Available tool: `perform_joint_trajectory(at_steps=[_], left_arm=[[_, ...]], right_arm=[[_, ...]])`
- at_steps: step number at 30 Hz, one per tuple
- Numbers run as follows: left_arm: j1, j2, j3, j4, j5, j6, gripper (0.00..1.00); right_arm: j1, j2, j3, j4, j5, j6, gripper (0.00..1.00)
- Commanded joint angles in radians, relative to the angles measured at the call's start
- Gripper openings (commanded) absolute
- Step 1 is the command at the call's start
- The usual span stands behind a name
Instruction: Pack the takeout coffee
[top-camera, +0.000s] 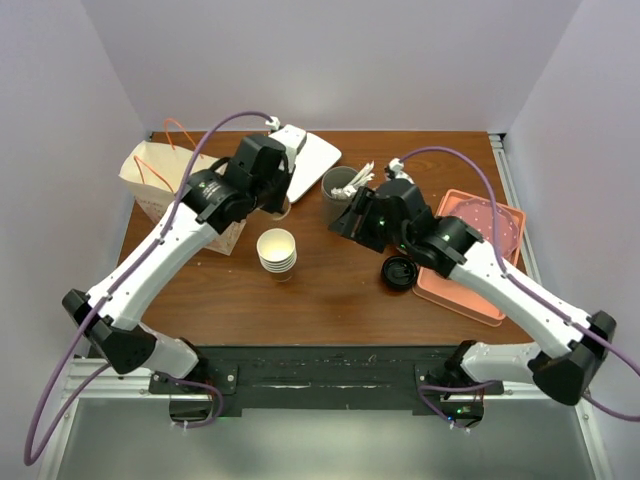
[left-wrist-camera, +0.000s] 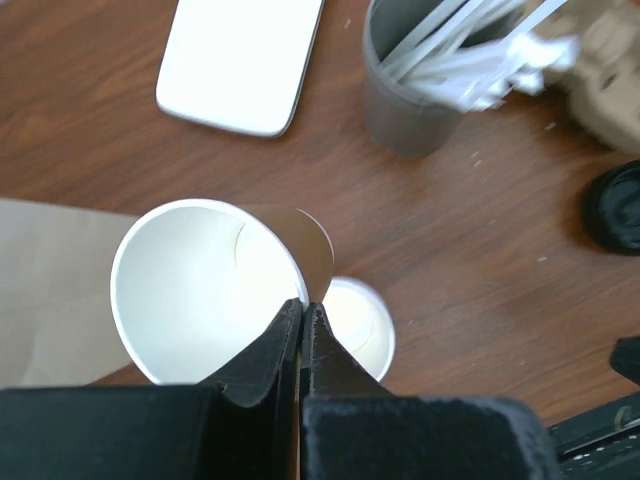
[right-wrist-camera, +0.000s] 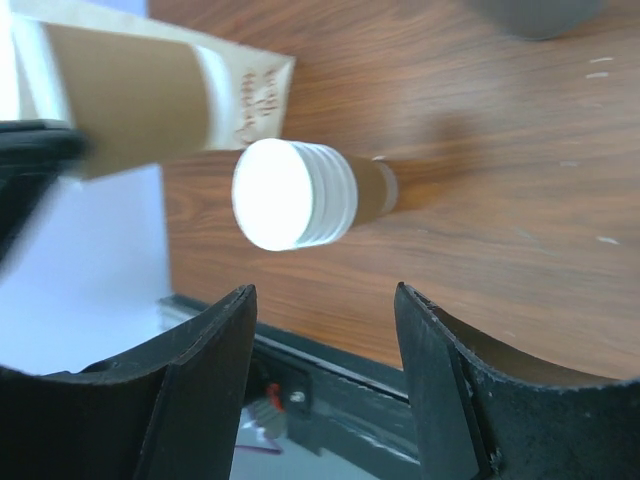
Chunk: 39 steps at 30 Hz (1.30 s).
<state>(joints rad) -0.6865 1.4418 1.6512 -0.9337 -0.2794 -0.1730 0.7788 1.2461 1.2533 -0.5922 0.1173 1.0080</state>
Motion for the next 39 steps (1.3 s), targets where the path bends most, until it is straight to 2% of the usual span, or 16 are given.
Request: perform_joint_trajectory(at_steps=[1, 6, 11, 16, 22, 28, 31, 32, 35, 39], left_arm=[[-0.083, -0.018, 0.122, 0.029, 0.068, -0.013, 0.00], [-0.237, 0.045, 0.131, 0.019, 0.063, -0.059, 0.00], [-0.349, 0.130, 0.032, -0.004, 0.003, -0.074, 0.00], [-0.380, 0.161, -0.112, 0.039, -0.015, -0.091, 0.00], [-0.387, 0.180, -0.253, 0.131, 0.069, -0.131, 0.01], [-0.396, 0.170, -0.349, 0.205, 0.141, -0.154, 0.05], [-0.400, 0.152, -0.350, 0.204, 0.147, -0.163, 0.23], [-0.400, 0.147, -0.350, 0.202, 0.149, -0.161, 0.33], [-0.400, 0.123, -0.329, 0.184, 0.149, -0.161, 0.40], [-0.400, 0.111, -0.153, 0.089, 0.062, -0.157, 0.45]], right_arm=[[-0.001, -0.138, 0.052, -0.188, 0.201, -0.069, 0.62], [-0.001, -0.282, 0.048, -0.299, 0.364, -0.026, 0.62], [-0.003, -0.469, -0.009, -0.313, 0.488, 0.012, 0.62], [-0.001, -0.562, -0.005, -0.340, 0.550, 0.021, 0.63], [-0.001, -0.560, 0.021, -0.406, 0.558, 0.033, 0.65], [-0.003, -0.559, 0.001, -0.382, 0.536, 0.037, 0.65], [-0.001, -0.545, 0.011, -0.382, 0.536, 0.029, 0.65], [-0.003, -0.539, 0.014, -0.382, 0.533, 0.026, 0.65], [-0.001, -0.519, 0.032, -0.377, 0.519, 0.012, 0.65], [-0.001, -0.482, 0.066, -0.368, 0.501, -0.022, 0.66]])
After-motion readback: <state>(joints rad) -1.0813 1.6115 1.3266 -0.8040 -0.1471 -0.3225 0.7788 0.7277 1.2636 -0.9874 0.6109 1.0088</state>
